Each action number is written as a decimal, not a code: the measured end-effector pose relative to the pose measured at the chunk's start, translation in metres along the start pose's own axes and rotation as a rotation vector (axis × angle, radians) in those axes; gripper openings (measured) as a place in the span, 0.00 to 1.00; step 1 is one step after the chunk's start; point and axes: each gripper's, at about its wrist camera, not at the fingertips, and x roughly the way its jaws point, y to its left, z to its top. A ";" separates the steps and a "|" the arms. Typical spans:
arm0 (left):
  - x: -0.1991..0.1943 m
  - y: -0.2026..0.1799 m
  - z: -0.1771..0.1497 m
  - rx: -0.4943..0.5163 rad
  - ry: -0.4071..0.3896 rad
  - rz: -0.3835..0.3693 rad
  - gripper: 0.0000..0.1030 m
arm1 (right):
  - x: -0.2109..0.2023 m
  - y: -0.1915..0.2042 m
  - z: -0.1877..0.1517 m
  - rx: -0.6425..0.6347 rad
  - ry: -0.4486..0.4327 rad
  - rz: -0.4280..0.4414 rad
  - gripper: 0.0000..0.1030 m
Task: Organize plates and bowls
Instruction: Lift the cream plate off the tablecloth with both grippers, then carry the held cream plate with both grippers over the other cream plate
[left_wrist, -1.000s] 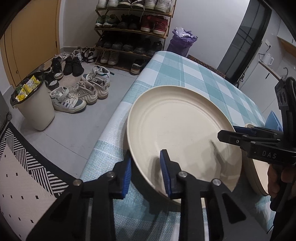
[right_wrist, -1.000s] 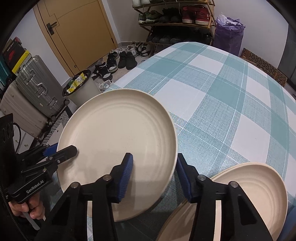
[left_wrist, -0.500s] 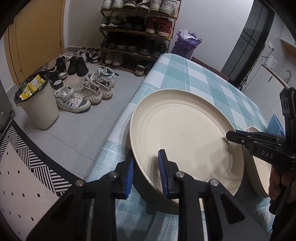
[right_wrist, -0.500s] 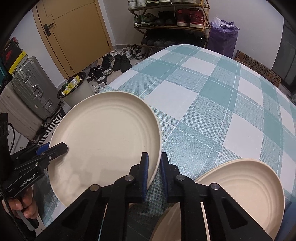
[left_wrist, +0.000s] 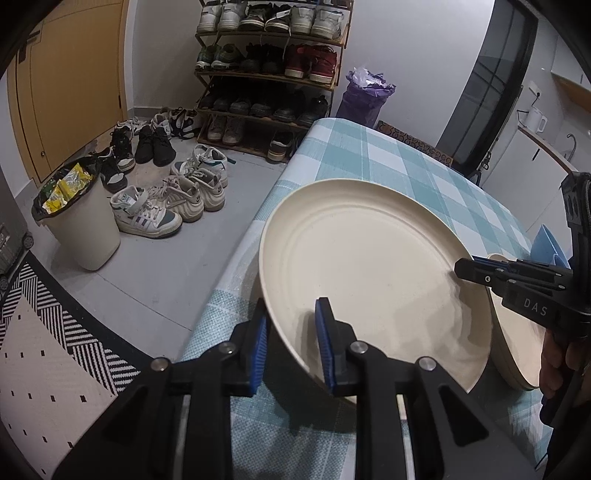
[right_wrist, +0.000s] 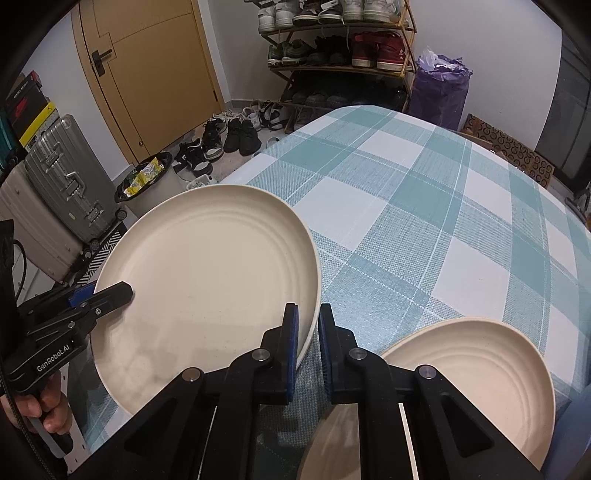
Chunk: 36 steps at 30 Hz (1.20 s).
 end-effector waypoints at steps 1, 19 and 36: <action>-0.001 -0.001 0.000 0.002 -0.004 -0.001 0.22 | -0.003 0.000 0.000 0.000 -0.005 -0.002 0.11; -0.030 -0.043 0.010 0.106 -0.052 -0.054 0.22 | -0.070 -0.018 -0.019 0.056 -0.101 -0.056 0.11; -0.036 -0.107 0.013 0.253 -0.049 -0.140 0.22 | -0.130 -0.057 -0.058 0.174 -0.149 -0.146 0.11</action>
